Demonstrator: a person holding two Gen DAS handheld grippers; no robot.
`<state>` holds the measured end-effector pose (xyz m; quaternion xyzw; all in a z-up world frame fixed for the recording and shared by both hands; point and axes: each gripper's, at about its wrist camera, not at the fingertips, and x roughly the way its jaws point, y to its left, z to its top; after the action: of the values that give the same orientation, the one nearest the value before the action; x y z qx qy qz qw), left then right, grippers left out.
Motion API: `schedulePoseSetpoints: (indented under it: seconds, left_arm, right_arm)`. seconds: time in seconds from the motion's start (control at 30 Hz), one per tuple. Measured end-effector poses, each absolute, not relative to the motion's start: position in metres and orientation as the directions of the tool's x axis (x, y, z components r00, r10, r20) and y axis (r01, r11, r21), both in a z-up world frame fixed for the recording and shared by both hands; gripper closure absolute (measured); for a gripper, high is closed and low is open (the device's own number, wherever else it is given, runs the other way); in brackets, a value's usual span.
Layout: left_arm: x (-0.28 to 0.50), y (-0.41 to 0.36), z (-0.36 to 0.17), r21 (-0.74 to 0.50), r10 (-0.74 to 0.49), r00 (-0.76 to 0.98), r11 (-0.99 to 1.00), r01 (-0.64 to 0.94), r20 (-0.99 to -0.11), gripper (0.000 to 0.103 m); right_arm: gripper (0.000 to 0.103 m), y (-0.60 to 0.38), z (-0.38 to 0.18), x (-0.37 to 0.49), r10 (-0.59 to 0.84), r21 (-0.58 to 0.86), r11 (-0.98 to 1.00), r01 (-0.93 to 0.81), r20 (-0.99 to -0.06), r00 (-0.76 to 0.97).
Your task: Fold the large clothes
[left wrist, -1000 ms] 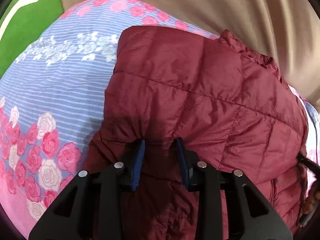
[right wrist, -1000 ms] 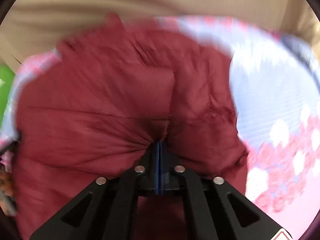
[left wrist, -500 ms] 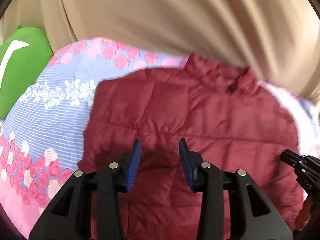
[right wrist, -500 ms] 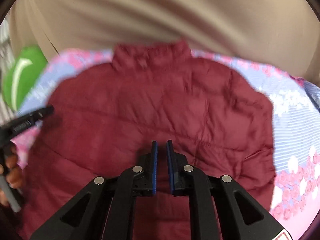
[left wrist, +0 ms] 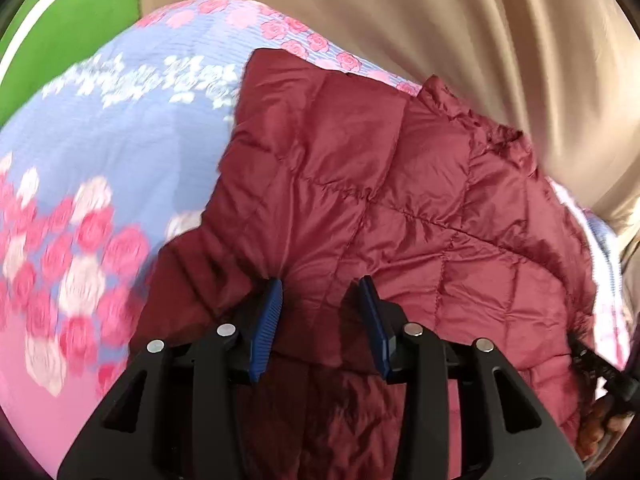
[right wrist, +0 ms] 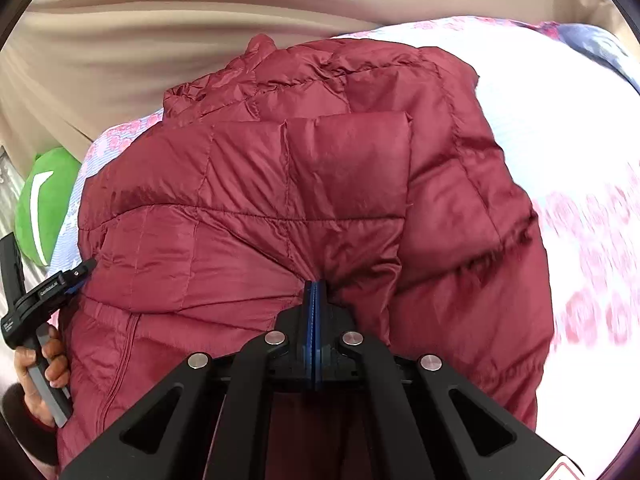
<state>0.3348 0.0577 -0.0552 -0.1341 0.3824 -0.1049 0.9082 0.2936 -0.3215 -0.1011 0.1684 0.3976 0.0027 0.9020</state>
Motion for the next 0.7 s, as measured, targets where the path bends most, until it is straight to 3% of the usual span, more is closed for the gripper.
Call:
schedulePoseSetpoints:
  seconds: [0.1,0.23,0.3,0.33,0.4,0.47,0.6,0.7]
  left_arm:
    - [0.322,0.069,-0.057,-0.354,-0.317,0.680,0.931,0.090,-0.661,0.065]
    - [0.300,0.064,-0.056,-0.282,-0.266,0.685,0.955,0.092,-0.678,0.064]
    - [0.299,0.055,-0.047,-0.199,-0.204,0.696,0.976,0.089,-0.688,0.063]
    - [0.305,0.052,-0.038,-0.190,-0.199,0.697,0.978,0.091,-0.689,0.062]
    - [0.317,0.048,-0.018,-0.215,-0.231,0.701,0.970,0.112,-0.674,0.061]
    - [0.339,0.035,0.012,-0.229,-0.267,0.716,0.961,0.152,-0.645,0.052]
    - [0.394,-0.006,0.043,-0.142,-0.247,0.725,0.969,0.205,-0.643,0.051]
    - [0.440,-0.033,0.031,-0.052,-0.174,0.700,0.980,0.191,-0.692,0.051]
  right_arm:
    - [0.103,-0.320,-0.099,0.277,0.138,0.298,0.946,0.124,-0.721,0.679]
    - [0.103,-0.317,-0.095,0.266,0.106,0.251,0.960,0.126,-0.740,0.664]
    - [0.090,-0.310,-0.080,0.277,0.049,0.191,0.971,0.144,-0.750,0.660]
    - [0.089,-0.309,-0.070,0.283,0.032,0.169,0.975,0.141,-0.743,0.668]
    - [0.089,-0.303,-0.041,0.307,0.008,0.129,0.985,0.119,-0.711,0.703]
    - [0.089,-0.295,-0.014,0.340,-0.003,0.094,0.991,0.092,-0.686,0.727]
    - [0.089,-0.277,0.003,0.422,0.019,0.078,0.996,0.049,-0.694,0.720]
    - [0.089,-0.262,-0.008,0.467,0.044,0.083,0.996,0.023,-0.720,0.692]
